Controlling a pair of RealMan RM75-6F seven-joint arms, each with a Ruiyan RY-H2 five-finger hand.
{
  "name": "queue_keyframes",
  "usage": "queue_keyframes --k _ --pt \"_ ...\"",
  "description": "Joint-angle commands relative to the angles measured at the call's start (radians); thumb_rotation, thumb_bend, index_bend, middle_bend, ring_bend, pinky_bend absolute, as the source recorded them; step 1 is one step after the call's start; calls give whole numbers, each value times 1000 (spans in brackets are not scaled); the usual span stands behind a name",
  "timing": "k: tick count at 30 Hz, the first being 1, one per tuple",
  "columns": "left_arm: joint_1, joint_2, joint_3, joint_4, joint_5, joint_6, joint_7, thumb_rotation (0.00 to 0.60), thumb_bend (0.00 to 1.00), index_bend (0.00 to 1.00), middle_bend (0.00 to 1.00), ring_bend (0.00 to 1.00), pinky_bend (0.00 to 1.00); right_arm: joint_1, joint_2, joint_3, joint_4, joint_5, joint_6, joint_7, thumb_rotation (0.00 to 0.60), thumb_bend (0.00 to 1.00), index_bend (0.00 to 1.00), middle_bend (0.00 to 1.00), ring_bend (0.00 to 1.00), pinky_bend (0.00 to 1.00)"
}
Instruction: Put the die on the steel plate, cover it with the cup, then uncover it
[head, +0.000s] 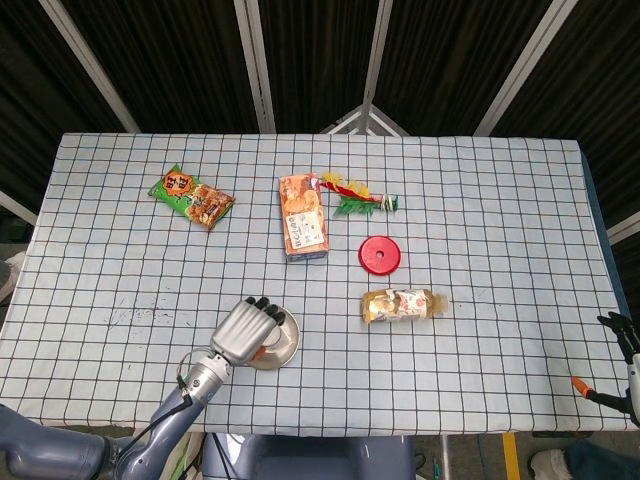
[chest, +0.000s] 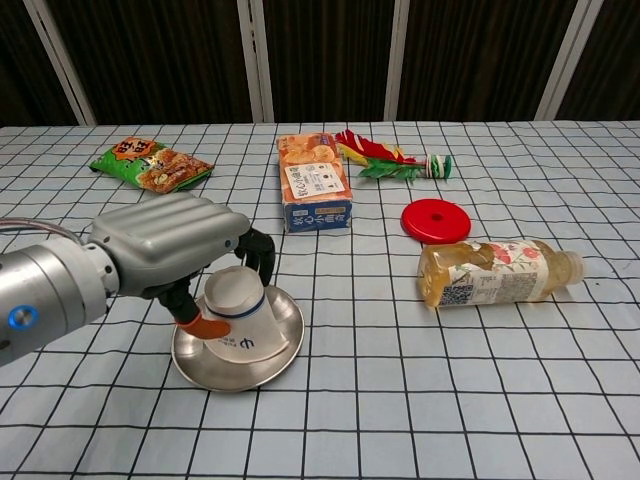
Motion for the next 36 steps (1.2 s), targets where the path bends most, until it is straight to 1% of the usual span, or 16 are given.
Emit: queue_keyframes --k 1,12,24,31,36 --pt "9 -11 -5 12 20 15 -5 600 456 495 430 321 435 0 1 0 0 0 0 1 600 56 200 142 131 0" --pt "33 -26 -18 33 77 39 -29 600 473 509 428 333 435 0 0 -2 -2 -4 -1 -1 600 55 199 142 131 0" --pt "42 -19 -23 48 64 7 -15 600 463 511 396 330 422 2 1 -3 -4 -5 -5 2 600 56 200 142 131 0" --pt "46 -26 -21 79 121 17 -28 600 463 504 385 309 408 3 -1 -2 -4 -4 -7 -2 600 56 200 142 131 0" --pt "41 -4 -6 58 126 -52 -93 600 462 504 386 309 408 2 -1 -4 -2 -6 -6 0 600 56 200 142 131 0"
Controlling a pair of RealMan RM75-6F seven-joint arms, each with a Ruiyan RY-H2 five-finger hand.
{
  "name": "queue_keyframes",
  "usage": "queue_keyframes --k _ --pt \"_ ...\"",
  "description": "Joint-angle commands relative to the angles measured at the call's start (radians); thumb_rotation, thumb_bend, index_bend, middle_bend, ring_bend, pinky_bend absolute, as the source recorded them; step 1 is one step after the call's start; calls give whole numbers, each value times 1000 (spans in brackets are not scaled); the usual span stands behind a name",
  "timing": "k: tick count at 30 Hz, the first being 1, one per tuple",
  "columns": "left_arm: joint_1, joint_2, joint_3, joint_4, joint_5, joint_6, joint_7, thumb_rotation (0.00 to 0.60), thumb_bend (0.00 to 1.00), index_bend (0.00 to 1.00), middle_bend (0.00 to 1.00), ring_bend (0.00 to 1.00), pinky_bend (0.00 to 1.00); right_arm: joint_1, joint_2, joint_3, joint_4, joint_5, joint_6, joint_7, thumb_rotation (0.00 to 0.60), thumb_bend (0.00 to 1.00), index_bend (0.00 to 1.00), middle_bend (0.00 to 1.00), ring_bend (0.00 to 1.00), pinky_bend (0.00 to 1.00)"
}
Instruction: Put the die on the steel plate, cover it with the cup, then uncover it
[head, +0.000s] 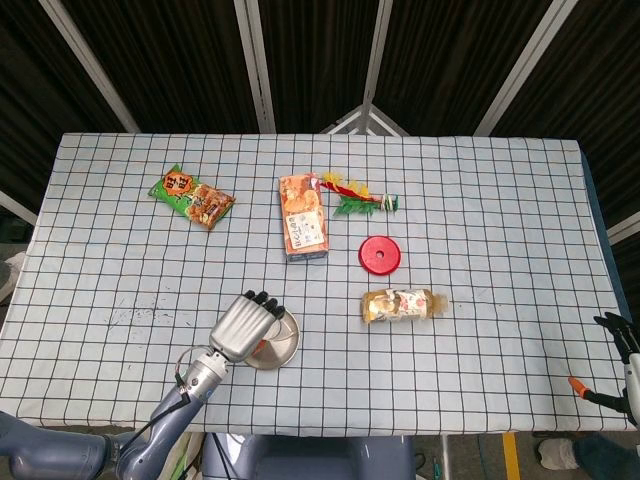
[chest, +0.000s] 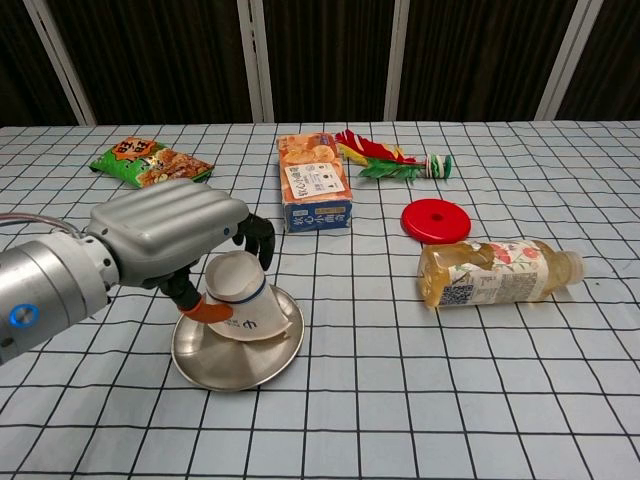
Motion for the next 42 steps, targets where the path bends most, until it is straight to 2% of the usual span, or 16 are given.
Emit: queue_keyframes --k 1,9,14,23,33,42 --pt "-5 22 8 -25 -9 -58 -51 600 462 504 386 309 408 0 0 0 0 0 1 0 600 56 200 142 131 0" --pt "-22 93 -7 -108 -105 -168 -116 600 462 504 386 309 408 1 0 0 -1 0 -1 0 600 56 200 142 131 0" --pt "-30 156 -45 -191 -184 -279 -287 600 462 503 387 309 408 1 -2 0 -1 -2 1 -3 600 56 200 142 131 0" --pt "-34 183 -46 -176 -168 -304 -348 600 461 503 386 309 408 2 -2 -2 -4 -2 -3 -9 600 56 199 142 131 0" --pt "-37 144 -11 -101 -105 -246 -252 600 461 504 381 303 405 2 -1 -2 -5 -2 -2 -5 600 56 200 142 131 0" --pt "-5 80 9 -13 18 -128 -189 600 460 504 380 303 405 4 -2 -2 -7 0 -7 -7 600 56 199 142 131 0"
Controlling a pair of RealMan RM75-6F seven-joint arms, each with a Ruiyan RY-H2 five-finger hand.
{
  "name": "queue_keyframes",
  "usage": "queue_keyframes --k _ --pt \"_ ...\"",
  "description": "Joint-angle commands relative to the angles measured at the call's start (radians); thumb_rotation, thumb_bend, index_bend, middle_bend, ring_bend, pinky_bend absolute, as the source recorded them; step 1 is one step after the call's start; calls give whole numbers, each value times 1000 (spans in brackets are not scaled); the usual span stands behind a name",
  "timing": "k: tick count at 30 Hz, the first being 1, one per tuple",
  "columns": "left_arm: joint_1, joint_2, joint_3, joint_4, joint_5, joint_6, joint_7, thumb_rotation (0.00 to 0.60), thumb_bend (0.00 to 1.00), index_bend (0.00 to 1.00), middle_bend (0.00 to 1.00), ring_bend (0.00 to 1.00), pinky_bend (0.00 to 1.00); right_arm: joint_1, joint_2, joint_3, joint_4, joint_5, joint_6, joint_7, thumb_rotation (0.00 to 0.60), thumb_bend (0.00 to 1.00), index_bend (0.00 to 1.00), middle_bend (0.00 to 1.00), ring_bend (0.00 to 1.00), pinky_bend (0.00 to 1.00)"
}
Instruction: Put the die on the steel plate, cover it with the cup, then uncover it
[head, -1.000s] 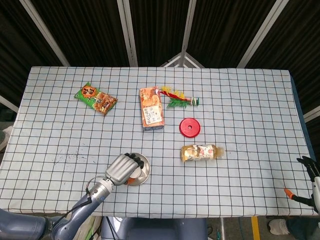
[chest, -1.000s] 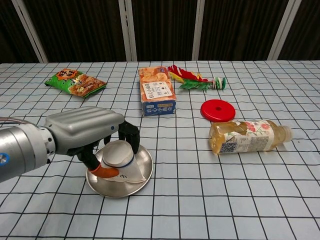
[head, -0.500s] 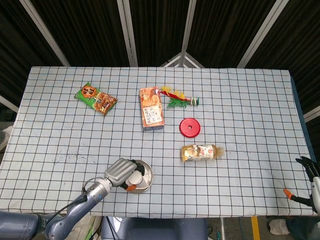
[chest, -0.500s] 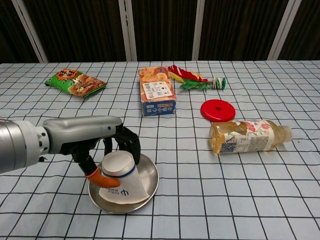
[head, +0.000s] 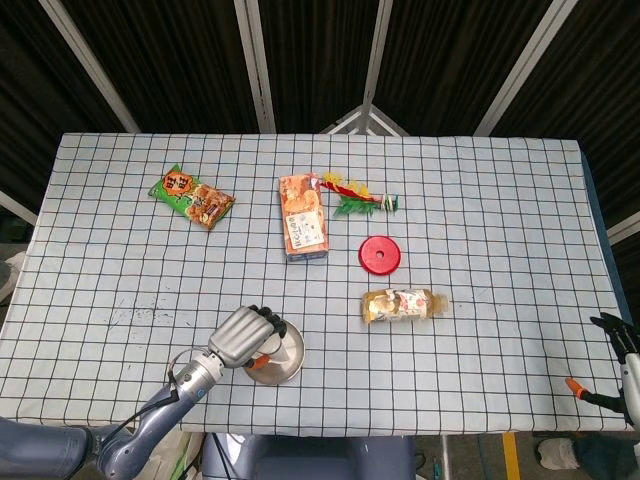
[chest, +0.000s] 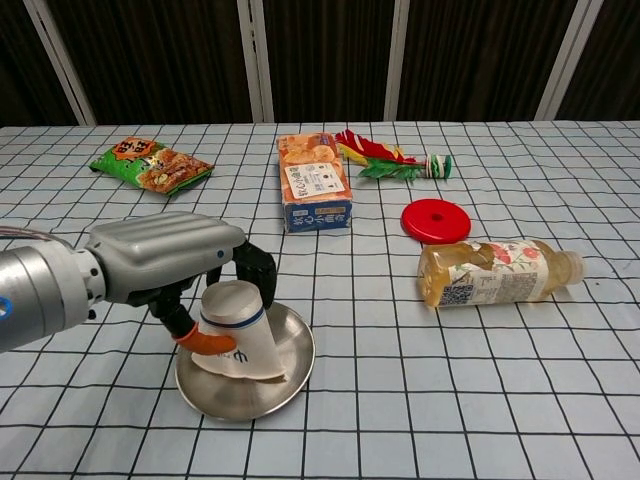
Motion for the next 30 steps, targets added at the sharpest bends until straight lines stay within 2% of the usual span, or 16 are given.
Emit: queue_keyframes --k 1,11,16,26,30 --pt "18 -28 5 39 47 40 6 600 461 504 380 303 405 1 0 0 0 1 -1 -1 600 56 199 142 131 0" --pt "42 -66 8 121 143 96 -19 600 461 504 381 303 405 1 -1 0 1 5 -5 -2 600 56 200 142 131 0" --pt "51 -74 15 140 170 91 -58 600 459 502 373 300 405 0 -2 -1 0 4 -3 -4 600 56 200 142 131 0" --pt "51 6 35 10 144 0 -167 600 457 500 373 295 404 1 -1 -1 0 6 -7 -3 600 56 200 142 131 0" --pt "50 57 32 -68 89 -64 -270 600 457 499 375 295 404 0 -1 -1 -1 3 -4 -3 600 56 200 142 131 0"
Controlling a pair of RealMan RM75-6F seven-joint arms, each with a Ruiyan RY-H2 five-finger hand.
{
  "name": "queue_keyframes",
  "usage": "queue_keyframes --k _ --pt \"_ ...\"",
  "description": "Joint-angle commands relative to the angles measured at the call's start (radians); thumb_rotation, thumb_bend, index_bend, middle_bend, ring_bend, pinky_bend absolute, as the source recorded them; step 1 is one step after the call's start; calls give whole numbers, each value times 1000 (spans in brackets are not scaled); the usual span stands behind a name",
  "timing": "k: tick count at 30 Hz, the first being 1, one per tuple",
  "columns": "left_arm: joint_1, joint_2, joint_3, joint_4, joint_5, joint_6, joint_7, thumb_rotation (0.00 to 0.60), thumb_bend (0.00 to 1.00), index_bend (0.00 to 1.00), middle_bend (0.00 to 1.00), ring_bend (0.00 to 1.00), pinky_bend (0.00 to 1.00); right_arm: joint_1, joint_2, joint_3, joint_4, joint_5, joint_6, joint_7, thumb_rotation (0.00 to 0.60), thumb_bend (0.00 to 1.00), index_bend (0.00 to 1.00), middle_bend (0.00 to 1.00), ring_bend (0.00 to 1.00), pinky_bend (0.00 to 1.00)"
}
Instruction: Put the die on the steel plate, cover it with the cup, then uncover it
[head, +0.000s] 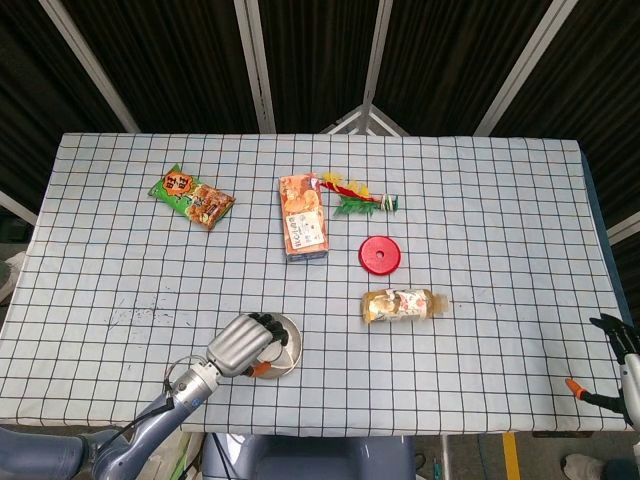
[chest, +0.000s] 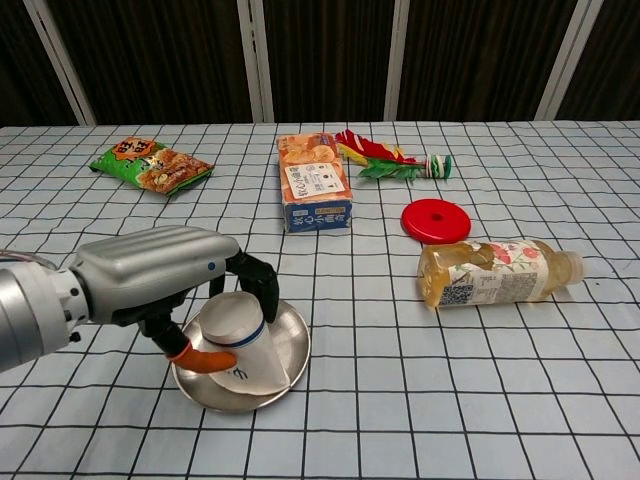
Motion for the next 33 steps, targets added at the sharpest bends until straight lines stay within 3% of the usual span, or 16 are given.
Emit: queue_keyframes --k 1,6,12,21,27,33 --pt "-2 57 0 -76 -54 -66 -97 600 457 499 375 295 404 -1 0 0 -1 -1 2 0 600 56 200 142 131 0" --pt "-16 133 -7 -140 -89 -122 -149 600 457 498 375 295 404 0 0 0 -2 0 1 0 600 57 200 142 131 0" --pt "-21 140 3 -117 -118 -103 -35 600 457 499 375 295 404 0 -2 -1 -2 -1 0 -4 600 56 200 142 131 0" --pt "9 23 -7 20 -47 37 118 600 457 502 379 295 404 1 1 -2 -1 -1 -5 8 600 56 200 142 131 0" --pt "32 -76 -11 159 93 134 83 600 456 502 377 295 404 1 1 -2 -1 2 -6 6 600 56 200 142 131 0" --pt "35 -86 -4 175 136 129 10 600 453 501 376 295 404 2 2 -1 -1 5 -10 8 600 56 200 142 131 0"
